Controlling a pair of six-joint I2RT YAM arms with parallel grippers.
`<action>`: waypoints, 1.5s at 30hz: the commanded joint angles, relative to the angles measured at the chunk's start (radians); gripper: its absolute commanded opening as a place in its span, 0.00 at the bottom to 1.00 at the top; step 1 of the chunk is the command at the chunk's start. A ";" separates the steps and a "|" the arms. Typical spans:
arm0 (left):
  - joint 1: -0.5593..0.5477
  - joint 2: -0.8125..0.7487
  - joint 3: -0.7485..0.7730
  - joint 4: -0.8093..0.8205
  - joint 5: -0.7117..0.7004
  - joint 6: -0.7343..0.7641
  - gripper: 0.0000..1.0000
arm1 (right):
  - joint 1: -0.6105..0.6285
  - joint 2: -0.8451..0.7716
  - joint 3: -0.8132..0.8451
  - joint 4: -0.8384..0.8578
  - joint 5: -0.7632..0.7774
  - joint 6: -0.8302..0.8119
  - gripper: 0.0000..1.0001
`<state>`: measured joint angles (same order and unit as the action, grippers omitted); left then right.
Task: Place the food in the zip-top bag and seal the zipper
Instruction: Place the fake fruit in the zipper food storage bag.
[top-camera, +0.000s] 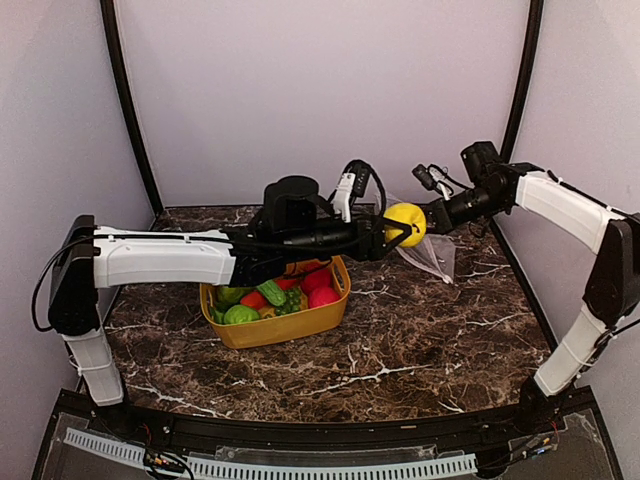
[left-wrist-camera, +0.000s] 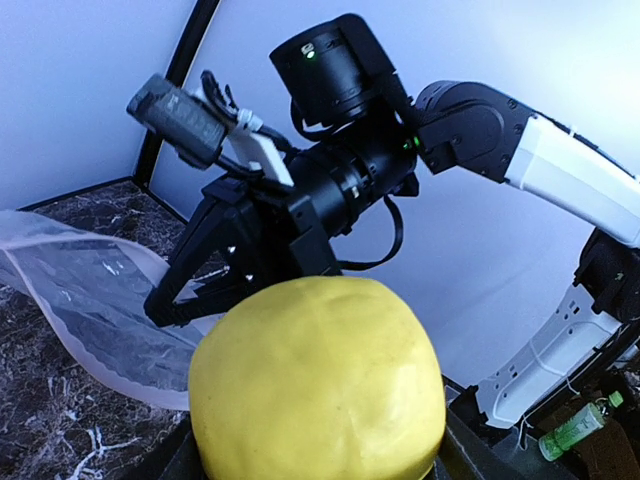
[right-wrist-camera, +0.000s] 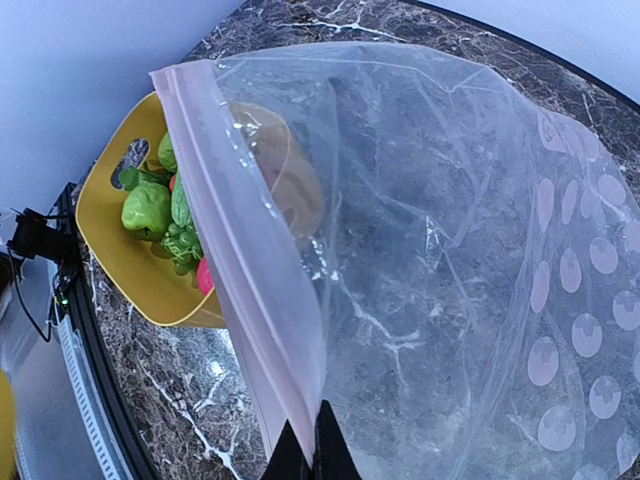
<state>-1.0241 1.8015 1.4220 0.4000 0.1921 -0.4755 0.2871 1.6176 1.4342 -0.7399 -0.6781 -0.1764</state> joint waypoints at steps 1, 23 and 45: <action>-0.002 0.076 0.046 0.098 0.022 -0.019 0.48 | 0.000 -0.028 0.040 -0.034 -0.070 0.030 0.00; 0.009 0.271 0.251 -0.176 -0.344 -0.108 0.27 | -0.001 -0.101 0.075 -0.096 -0.081 0.026 0.00; 0.024 0.343 0.342 -0.021 -0.250 -0.138 0.50 | 0.031 -0.098 0.081 -0.095 -0.139 0.056 0.00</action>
<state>-0.9970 2.1567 1.7481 0.3004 -0.1192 -0.6098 0.3256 1.5372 1.4841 -0.8246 -0.7948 -0.1287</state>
